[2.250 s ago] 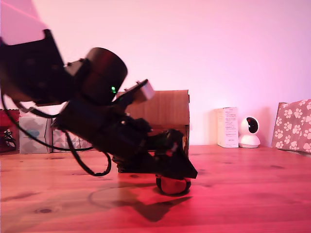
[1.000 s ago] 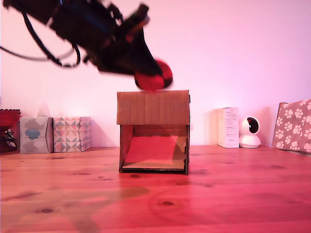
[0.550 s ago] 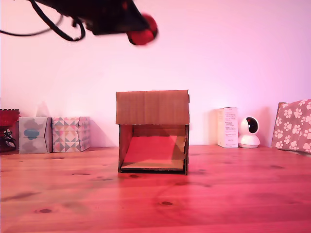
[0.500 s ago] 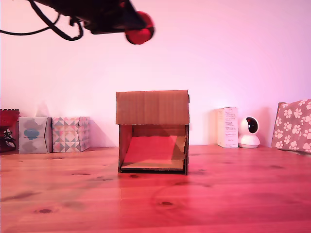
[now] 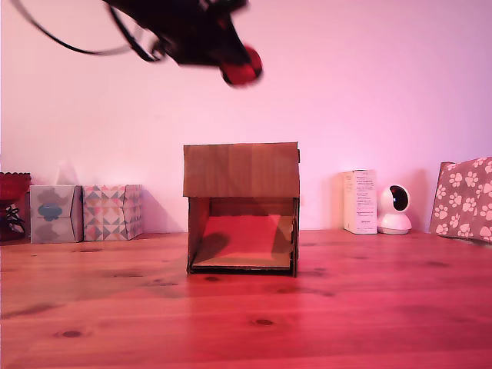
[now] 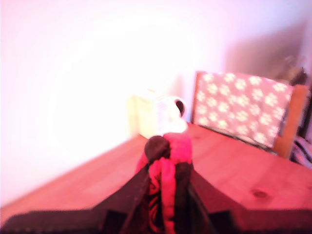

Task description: Drop the footbag into the cardboard dice tower

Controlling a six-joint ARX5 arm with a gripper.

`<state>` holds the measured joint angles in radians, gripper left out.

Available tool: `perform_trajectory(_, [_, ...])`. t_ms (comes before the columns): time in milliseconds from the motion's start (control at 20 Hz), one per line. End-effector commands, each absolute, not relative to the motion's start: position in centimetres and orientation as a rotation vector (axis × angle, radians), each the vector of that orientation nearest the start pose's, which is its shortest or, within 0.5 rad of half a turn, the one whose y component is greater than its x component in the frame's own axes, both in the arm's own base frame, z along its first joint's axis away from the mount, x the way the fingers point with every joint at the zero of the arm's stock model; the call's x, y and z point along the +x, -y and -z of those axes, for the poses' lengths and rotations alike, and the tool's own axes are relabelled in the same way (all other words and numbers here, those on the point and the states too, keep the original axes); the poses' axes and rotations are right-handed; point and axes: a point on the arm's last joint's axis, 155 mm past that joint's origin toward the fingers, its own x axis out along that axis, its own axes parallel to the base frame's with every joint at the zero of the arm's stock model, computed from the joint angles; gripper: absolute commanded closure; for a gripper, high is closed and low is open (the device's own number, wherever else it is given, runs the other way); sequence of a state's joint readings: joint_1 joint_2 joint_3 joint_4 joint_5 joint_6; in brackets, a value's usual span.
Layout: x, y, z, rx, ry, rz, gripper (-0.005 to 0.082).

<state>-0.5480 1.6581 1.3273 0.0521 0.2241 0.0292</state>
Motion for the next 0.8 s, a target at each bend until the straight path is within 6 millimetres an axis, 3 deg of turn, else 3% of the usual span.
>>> perform_trajectory(0, [44.2, 31.6, -25.1, 0.094, -0.357, 0.772, 0.0657])
perform_trajectory(200, [45.9, 32.3, -22.1, 0.141, -0.507, 0.767, 0.0657])
perform_trajectory(350, [47.1, 32.3, -21.5, 0.16, -0.52, 0.759, 0.0656])
perform_trajectory(550, [47.1, 32.2, -21.3, 0.164, -0.526, 0.759, 0.0647])
perform_trajectory(600, [47.1, 32.2, -21.4, 0.165, -0.521, 0.758, 0.0586])
perform_trajectory(750, [46.9, 32.1, -21.2, 0.167, -0.538, 0.756, 0.0179])
